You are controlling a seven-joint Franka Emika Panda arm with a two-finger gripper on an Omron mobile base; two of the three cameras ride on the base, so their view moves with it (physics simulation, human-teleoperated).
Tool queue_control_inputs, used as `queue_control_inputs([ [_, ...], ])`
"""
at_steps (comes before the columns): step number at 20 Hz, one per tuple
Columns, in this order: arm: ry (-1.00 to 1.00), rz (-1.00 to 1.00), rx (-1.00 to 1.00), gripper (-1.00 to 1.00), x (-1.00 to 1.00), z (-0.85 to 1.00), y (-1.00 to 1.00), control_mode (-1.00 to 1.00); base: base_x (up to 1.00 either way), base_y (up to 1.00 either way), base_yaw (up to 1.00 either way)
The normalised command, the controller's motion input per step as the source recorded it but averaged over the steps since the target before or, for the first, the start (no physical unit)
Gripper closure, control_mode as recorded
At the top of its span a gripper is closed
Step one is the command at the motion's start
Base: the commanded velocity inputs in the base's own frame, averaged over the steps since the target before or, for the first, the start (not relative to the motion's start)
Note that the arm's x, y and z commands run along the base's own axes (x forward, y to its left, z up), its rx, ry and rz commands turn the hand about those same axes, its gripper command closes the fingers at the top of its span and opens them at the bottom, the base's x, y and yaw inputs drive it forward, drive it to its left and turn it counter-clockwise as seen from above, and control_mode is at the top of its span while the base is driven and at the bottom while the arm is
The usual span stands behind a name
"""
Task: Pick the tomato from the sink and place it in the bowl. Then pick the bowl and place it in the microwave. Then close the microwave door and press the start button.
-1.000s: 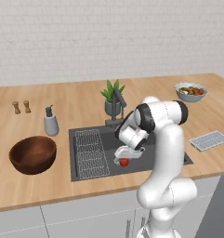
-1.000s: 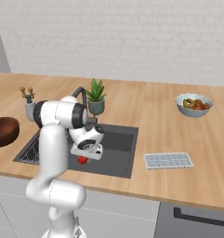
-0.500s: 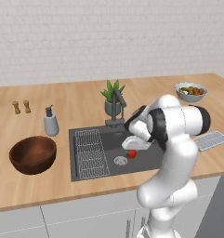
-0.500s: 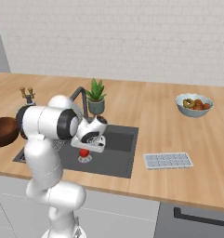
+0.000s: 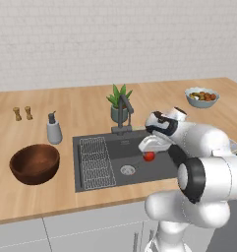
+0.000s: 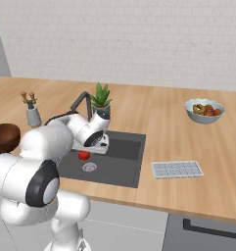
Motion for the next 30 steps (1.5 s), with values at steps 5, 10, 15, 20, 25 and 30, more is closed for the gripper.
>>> queue_control_inputs([
  [5,-0.05,0.0,-0.02,1.0,-1.0,1.0,0.88,-1.0,0.0,0.0,0.0],
  [10,-0.12,0.0,-0.12,1.0,-0.72,1.0,1.0,-1.0,0.0,0.0,0.0],
  [15,-0.03,0.0,-0.11,1.0,0.03,0.61,1.0,-1.0,0.0,0.0,0.0],
  [20,0.0,0.0,-0.02,1.0,0.39,0.46,1.0,-1.0,0.0,0.0,0.0],
  [25,0.07,0.0,0.0,1.0,0.28,0.63,1.0,-1.0,0.0,0.0,0.0],
  [30,0.17,0.0,-0.08,1.0,0.29,0.17,1.0,-1.0,0.0,0.0,0.0],
])
